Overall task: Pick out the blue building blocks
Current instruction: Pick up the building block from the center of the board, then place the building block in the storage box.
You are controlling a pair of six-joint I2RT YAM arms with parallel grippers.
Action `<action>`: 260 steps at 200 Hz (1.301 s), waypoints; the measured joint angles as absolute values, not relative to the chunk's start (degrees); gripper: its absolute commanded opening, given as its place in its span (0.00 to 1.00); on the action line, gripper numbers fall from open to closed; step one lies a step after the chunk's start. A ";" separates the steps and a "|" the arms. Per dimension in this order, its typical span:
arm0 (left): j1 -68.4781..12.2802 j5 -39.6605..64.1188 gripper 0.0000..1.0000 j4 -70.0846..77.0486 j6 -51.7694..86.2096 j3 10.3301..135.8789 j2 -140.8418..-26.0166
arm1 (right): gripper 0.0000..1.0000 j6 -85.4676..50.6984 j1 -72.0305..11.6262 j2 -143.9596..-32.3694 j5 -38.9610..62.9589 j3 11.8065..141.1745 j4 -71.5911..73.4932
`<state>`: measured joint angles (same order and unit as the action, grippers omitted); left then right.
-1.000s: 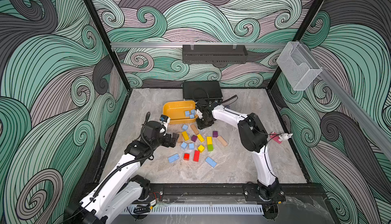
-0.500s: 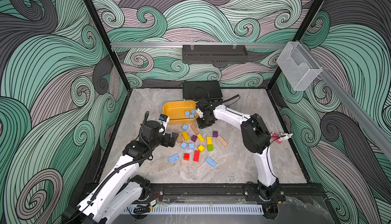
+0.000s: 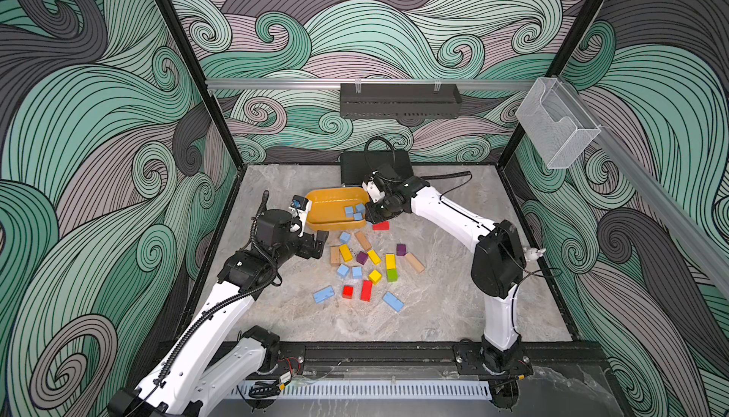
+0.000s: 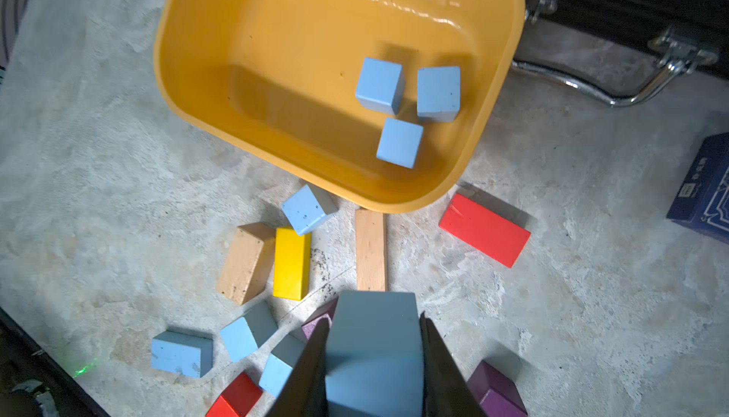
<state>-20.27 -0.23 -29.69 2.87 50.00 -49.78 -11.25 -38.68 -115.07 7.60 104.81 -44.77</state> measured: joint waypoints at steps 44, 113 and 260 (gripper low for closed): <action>-15.14 1.69 0.99 -29.69 2.92 50.00 -50.41 | 0.00 -11.66 -38.89 -117.75 7.99 114.24 -45.65; -10.90 4.80 0.99 -27.83 3.77 49.12 -52.42 | 0.00 -12.75 -39.72 -126.50 9.34 123.39 -47.16; -9.39 7.01 0.98 -22.59 6.17 48.05 -60.82 | 0.00 -13.98 -40.29 -142.08 11.66 139.61 -47.75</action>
